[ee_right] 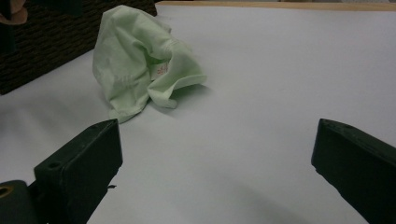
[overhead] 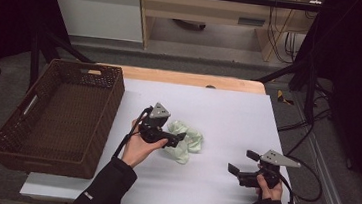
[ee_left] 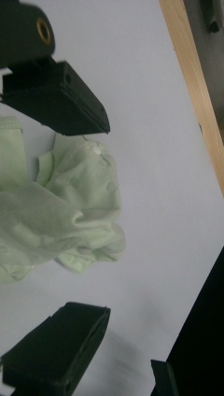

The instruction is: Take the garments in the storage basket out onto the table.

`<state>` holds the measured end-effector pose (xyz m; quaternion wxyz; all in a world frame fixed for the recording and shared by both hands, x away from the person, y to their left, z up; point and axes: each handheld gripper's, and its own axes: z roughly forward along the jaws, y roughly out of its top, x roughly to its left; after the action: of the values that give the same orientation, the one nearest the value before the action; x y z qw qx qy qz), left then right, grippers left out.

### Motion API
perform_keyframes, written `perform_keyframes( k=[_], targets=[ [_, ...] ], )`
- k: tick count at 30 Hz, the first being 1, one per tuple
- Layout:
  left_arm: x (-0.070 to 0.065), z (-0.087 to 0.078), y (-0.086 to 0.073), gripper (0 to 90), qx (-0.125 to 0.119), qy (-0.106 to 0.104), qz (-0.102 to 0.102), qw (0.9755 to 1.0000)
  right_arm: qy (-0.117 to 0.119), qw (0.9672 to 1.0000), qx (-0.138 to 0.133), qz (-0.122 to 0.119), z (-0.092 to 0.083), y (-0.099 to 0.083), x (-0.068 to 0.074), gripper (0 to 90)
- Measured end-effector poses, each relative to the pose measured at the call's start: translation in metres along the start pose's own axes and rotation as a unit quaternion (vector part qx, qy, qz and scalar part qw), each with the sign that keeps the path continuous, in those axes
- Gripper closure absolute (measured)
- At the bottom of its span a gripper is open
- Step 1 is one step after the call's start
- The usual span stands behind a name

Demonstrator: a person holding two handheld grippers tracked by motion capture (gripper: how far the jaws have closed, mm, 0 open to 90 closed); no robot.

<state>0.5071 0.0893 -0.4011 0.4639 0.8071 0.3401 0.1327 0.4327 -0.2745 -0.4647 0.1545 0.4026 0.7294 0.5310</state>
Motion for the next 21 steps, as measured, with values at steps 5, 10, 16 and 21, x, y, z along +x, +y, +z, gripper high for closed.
perform_keyframes(
  k=[5,10,16,21],
  targets=[
    [0.003,-0.010,-0.007,3.3,-0.007,-0.008,-0.007,0.9999,0.000,1.0000,0.000,0.000,0.000,0.000,0.000,2.5],
    [0.006,-0.020,-0.014,0.3,-0.016,-0.013,-0.010,0.9997,0.000,1.0000,0.001,0.000,0.000,0.000,0.000,2.4],
    [0.009,-0.033,-0.023,0.3,-0.028,-0.018,-0.012,0.9994,0.000,1.0000,0.005,0.001,0.001,0.000,0.001,2.3],
    [0.010,-0.039,-0.032,0.3,-0.032,-0.019,-0.012,0.9992,-0.001,1.0000,0.006,-0.001,0.002,0.000,0.001,2.3]
  ],
)
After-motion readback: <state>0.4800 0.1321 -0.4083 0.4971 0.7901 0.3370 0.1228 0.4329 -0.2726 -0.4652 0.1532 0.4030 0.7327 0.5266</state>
